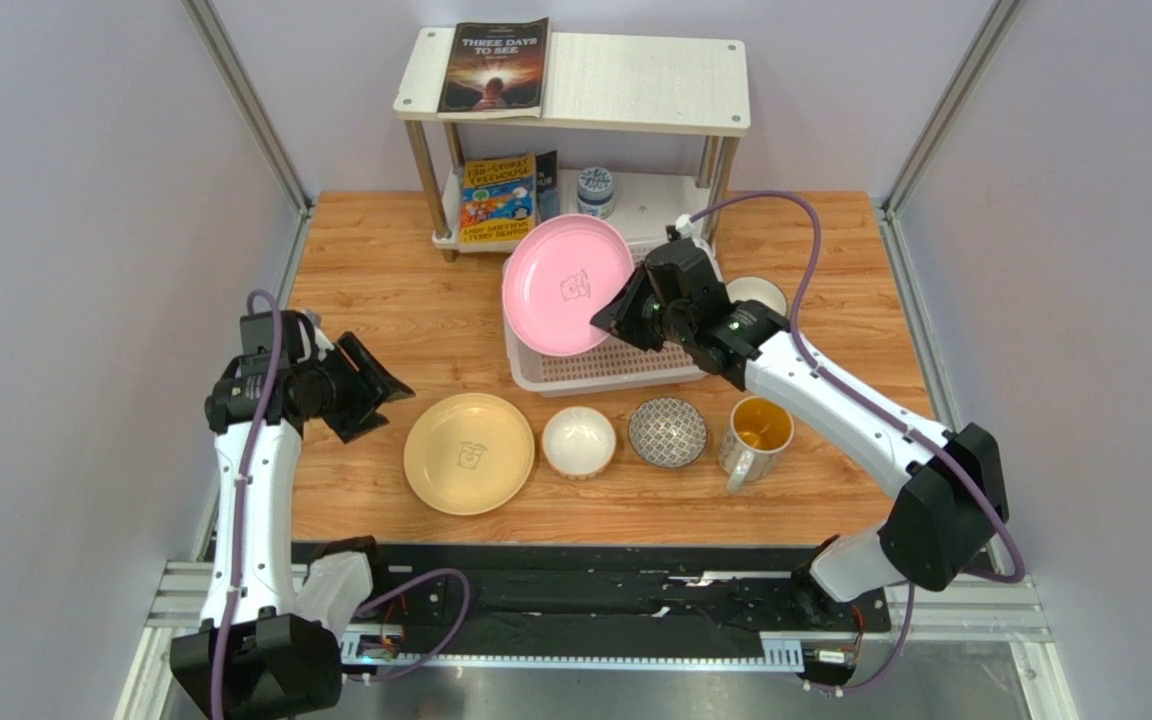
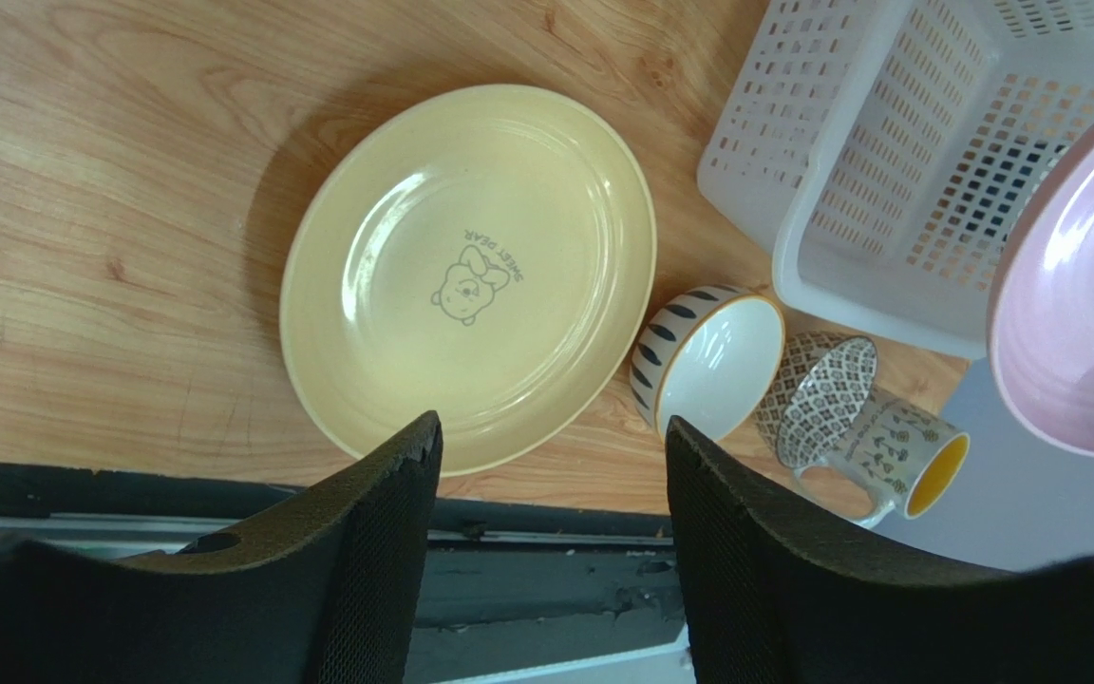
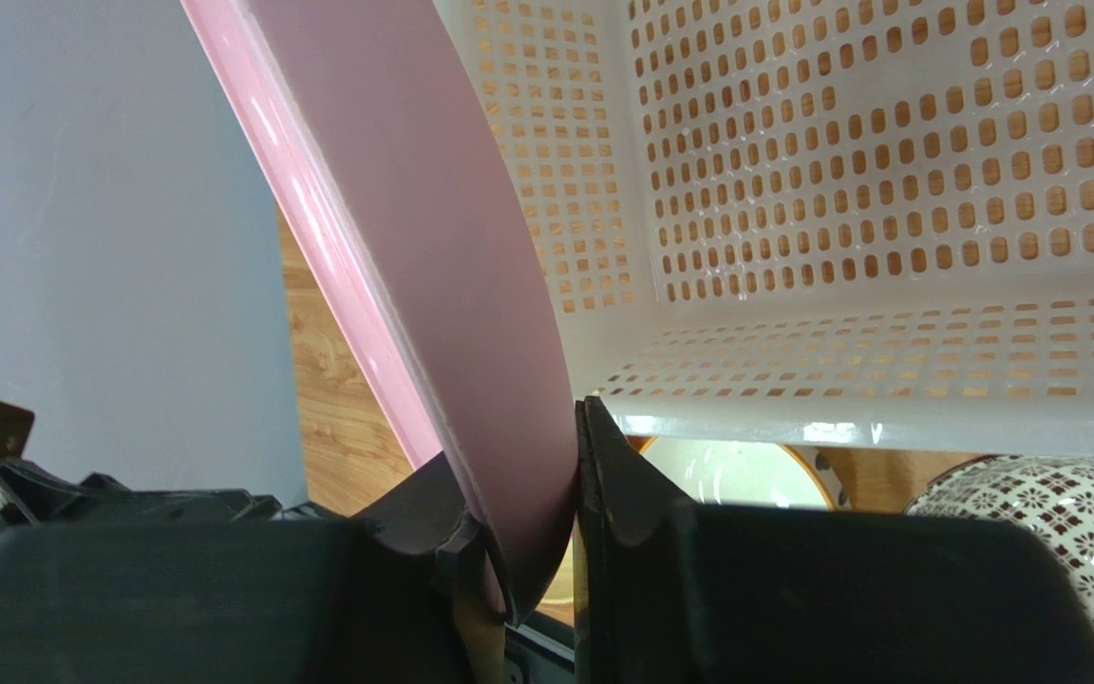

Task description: Place the mixed dishes into the plastic bin

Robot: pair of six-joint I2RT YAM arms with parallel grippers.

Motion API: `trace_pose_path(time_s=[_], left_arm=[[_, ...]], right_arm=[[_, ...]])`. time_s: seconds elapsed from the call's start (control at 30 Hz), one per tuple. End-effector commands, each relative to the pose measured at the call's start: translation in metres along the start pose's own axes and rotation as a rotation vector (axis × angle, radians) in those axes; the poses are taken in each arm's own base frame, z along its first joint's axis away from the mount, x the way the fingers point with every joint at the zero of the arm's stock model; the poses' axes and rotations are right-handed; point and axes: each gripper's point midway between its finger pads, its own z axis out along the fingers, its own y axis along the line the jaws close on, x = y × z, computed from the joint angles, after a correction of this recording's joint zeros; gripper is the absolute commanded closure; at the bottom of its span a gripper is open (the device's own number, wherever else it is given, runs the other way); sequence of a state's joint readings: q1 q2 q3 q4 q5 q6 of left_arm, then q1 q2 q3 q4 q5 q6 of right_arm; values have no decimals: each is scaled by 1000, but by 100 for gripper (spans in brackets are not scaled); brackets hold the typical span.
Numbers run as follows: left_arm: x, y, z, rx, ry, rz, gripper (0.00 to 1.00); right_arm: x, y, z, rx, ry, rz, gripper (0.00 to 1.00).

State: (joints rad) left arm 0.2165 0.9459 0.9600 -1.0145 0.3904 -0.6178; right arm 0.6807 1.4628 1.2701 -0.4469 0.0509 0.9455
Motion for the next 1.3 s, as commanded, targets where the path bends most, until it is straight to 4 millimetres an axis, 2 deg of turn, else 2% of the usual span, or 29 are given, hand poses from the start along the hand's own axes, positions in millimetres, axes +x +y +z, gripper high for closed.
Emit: trace_pose_path(time_s=[0.0,0.1,0.13,0.17,0.23,0.27,0.4,0.57,0.73,0.77,0.83,0.87,0.93,1.0,1.03,1.1,1.17,1.27], left_arm=[[-4,-1,-3,-3,-11,31,36],[-4,0,-4,-8,-11,36,36],[-3,1,-3,-9,-7,37,36],[-2,1,-3,-9,-4,36,36],[-1,3,-3,-13,-2,38,36],[0,3,-2,-14,0,38,36],[1,6,-1,-22,0,43,36],[0,8,-1,-28,-2,55,37],[-1,8,-3,-31,-6,68,37],[-1,8,-3,-31,-6,68,37],[-2,7,-3,-30,-9,70,37],[-2,7,-3,-29,-8,69,37],[-3,6,-3,-27,-7,71,37],[-2,6,-2,-26,-5,69,37],[-3,6,-2,-26,-6,69,37],[-4,5,-2,-23,-10,65,37],[-3,5,-1,-18,-7,63,37],[-3,6,0,-21,-4,62,37]], right_arm=[[-18,6,20,-55,-35,113,100],[-16,-1,43,-48,3,140,100],[-20,-1,47,-50,4,151,100],[-15,-7,59,-34,33,161,100],[-15,-6,67,-36,54,185,100],[-9,-12,77,-20,80,190,100],[0,-23,93,49,132,236,100],[21,-23,102,74,237,277,100],[32,-26,94,117,248,316,100],[32,-30,93,133,234,326,98],[38,-37,88,157,225,359,85],[37,-36,88,150,217,365,70],[41,-41,88,149,221,368,63],[44,-42,87,153,232,356,52],[47,-43,87,158,246,353,42],[46,-41,86,145,257,334,39],[47,-39,82,146,267,311,31],[44,-40,75,164,277,253,27]])
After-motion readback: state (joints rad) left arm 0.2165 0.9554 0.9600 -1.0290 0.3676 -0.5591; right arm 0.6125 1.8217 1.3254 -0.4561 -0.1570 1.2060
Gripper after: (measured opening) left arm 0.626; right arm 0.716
